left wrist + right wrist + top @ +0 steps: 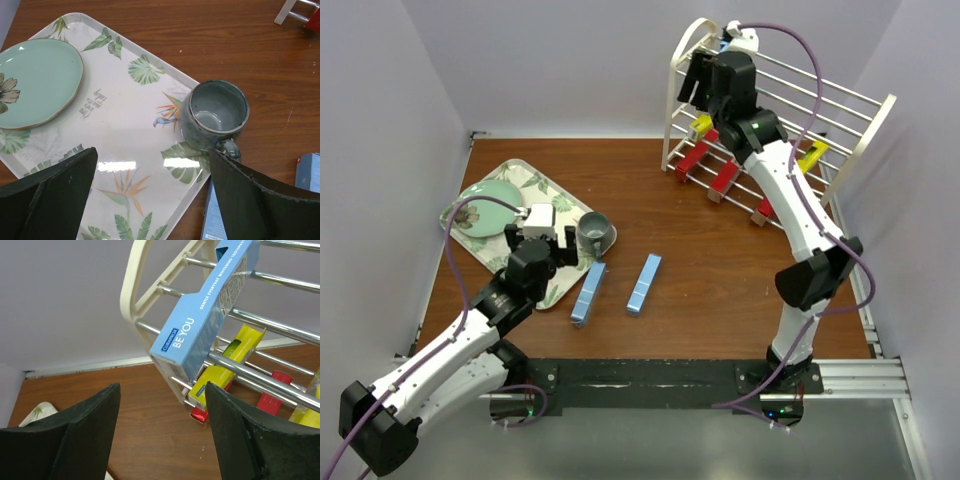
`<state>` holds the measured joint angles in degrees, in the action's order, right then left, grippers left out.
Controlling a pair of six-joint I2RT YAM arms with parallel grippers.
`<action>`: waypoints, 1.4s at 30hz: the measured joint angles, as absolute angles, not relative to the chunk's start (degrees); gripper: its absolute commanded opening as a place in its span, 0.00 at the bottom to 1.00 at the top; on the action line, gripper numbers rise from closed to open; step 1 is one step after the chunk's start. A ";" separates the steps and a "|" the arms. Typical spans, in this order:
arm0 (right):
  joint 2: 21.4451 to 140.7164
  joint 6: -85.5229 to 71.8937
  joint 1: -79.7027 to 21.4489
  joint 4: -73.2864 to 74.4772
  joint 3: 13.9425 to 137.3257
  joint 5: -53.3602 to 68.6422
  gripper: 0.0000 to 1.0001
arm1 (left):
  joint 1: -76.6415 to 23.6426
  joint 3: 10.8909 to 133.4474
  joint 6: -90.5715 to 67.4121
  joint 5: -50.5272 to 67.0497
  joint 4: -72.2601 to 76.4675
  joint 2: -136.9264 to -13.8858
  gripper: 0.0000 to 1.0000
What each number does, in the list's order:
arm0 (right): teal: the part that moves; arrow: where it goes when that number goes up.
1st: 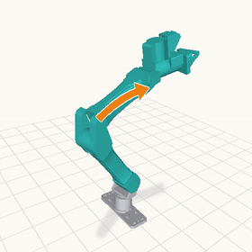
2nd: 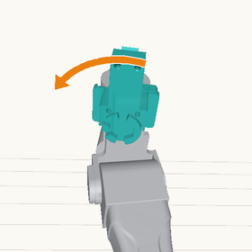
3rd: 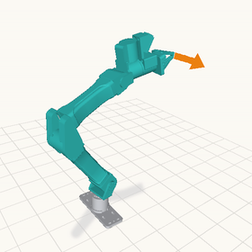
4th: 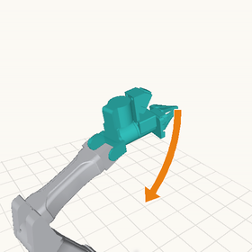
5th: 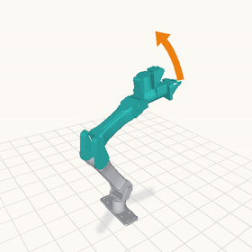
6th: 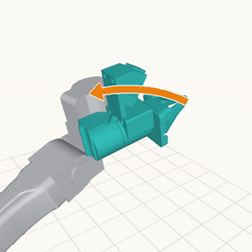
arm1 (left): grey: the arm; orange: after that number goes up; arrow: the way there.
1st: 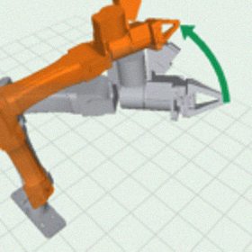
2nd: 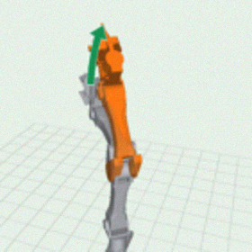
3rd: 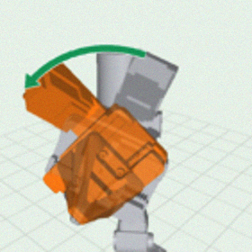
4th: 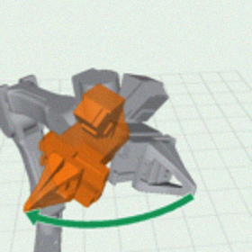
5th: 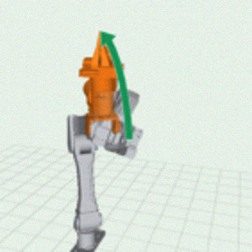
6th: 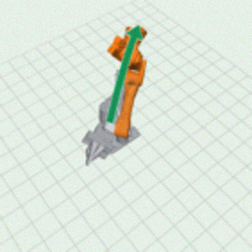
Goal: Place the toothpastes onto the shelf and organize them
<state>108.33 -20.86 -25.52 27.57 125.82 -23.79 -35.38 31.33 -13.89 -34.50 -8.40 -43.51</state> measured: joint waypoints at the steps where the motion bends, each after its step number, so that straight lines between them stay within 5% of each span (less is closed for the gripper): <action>1: 106.61 -20.56 -25.52 27.62 123.94 -22.81 0.78 | -35.35 31.33 -13.89 -34.13 -8.40 -43.48 0.99; 14: 72.12 -18.04 -25.54 23.16 83.26 -10.76 0.95 | -35.83 31.35 -14.11 -18.55 -6.90 -44.51 0.98; 23: 54.81 -16.93 -25.54 25.78 61.25 -9.39 0.99 | -47.70 36.60 -16.36 -12.58 -9.21 -60.05 0.97; 35: 42.96 -17.91 -25.54 26.72 49.87 -7.92 0.98 | -52.84 48.36 -21.91 -11.49 -11.51 -83.18 0.91; 42: 43.44 -17.85 -25.54 26.72 49.56 -7.90 0.98 | -55.48 53.91 -23.31 -13.58 -12.95 -92.73 0.72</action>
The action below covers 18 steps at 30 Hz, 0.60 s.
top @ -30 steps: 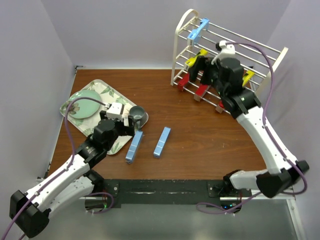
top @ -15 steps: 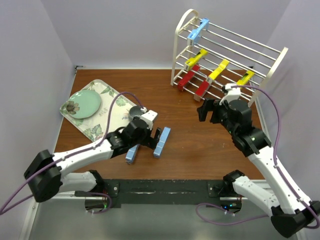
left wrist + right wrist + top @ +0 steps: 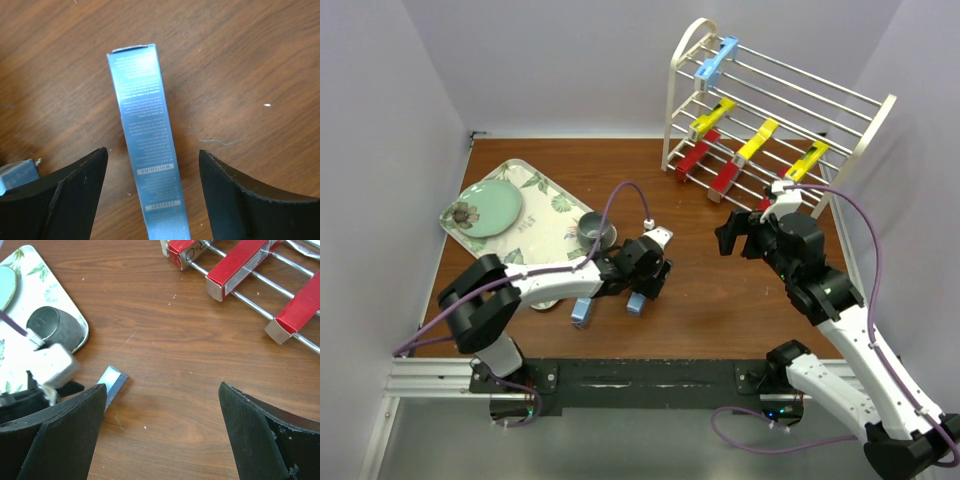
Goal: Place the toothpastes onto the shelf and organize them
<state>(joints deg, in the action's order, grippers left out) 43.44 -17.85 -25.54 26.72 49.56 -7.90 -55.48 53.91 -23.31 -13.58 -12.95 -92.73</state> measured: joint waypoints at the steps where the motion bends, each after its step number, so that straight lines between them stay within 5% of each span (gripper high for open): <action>1: 43.66 -17.82 -25.54 26.68 49.54 -7.86 0.98 | -55.72 54.50 -23.44 -14.04 -13.28 -94.15 0.69; 10: 45.71 -16.19 -25.54 26.52 49.34 -6.17 0.98 | -56.34 55.83 -23.42 -16.16 -15.57 -98.13 0.40; 18: 46.26 -12.25 -25.54 26.46 49.34 -1.45 0.98 | -56.34 55.24 -16.49 -13.21 -16.86 -92.73 0.35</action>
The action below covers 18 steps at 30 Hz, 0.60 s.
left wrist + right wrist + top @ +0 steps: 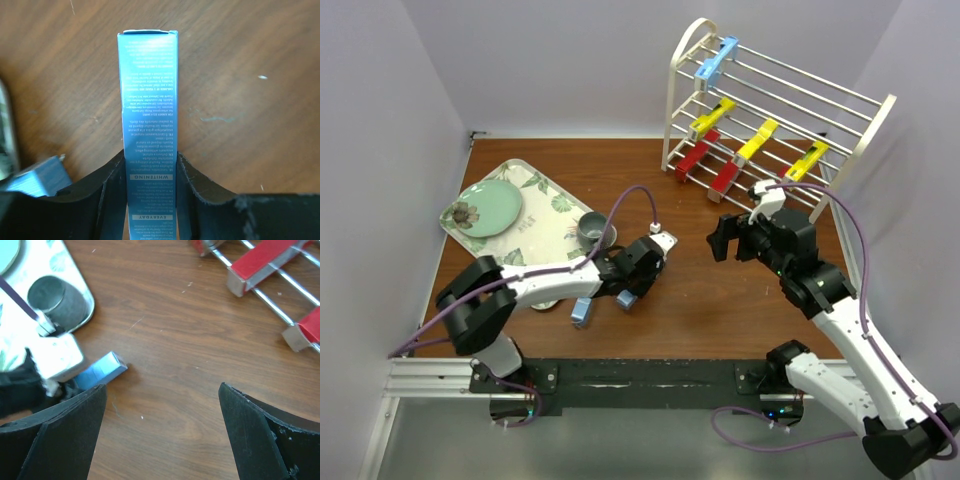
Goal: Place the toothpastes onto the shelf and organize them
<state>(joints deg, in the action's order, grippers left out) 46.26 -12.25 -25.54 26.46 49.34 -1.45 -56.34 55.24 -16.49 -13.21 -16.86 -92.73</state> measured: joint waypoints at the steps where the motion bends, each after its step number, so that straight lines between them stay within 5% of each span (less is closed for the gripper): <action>1: 46.54 -11.57 -25.54 26.48 49.34 -0.12 0.98 | -56.34 54.85 -14.66 -12.58 -17.02 -90.83 0.35; 18: 54.02 -1.19 -25.54 28.21 54.76 30.63 0.98 | -56.34 52.53 16.51 2.17 -19.14 -63.88 0.38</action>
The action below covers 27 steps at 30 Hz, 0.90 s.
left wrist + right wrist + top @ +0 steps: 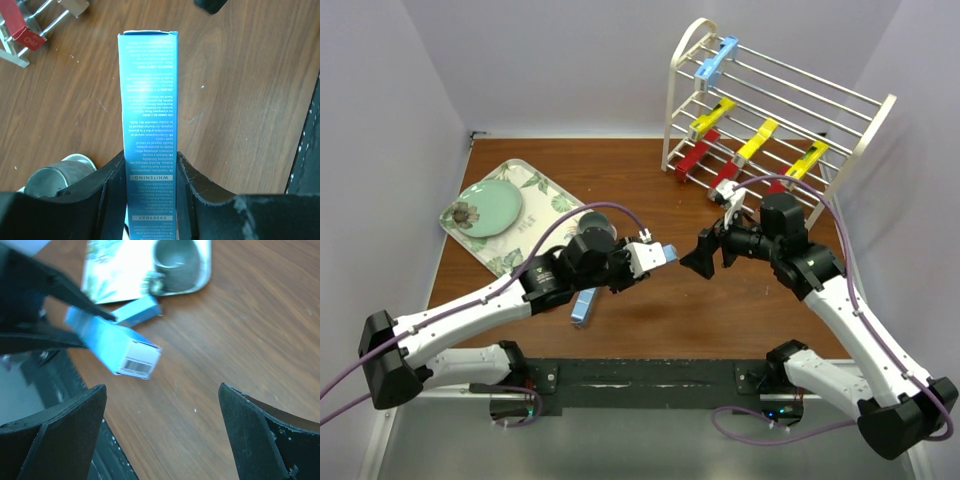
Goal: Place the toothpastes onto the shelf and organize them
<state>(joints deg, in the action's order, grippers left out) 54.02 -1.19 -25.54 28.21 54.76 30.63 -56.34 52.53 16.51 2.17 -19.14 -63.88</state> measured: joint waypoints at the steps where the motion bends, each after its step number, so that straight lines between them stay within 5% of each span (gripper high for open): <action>1: 54.06 0.54 -25.54 28.56 55.31 32.51 0.98 | -56.34 52.66 17.78 2.74 -19.64 -63.57 0.38; 13: 55.05 20.84 -29.39 35.83 62.48 43.00 0.96 | -56.34 61.84 24.58 10.04 -30.65 -65.95 0.36; 27: 62.72 29.76 -38.52 43.86 68.49 35.73 0.73 | -56.34 68.16 25.34 14.00 -36.49 -69.12 0.36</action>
<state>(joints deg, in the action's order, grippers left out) 62.72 29.76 -38.52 43.86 68.49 35.73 -56.34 68.16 25.34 14.00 -36.49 -69.12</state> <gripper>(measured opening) 0.794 0.418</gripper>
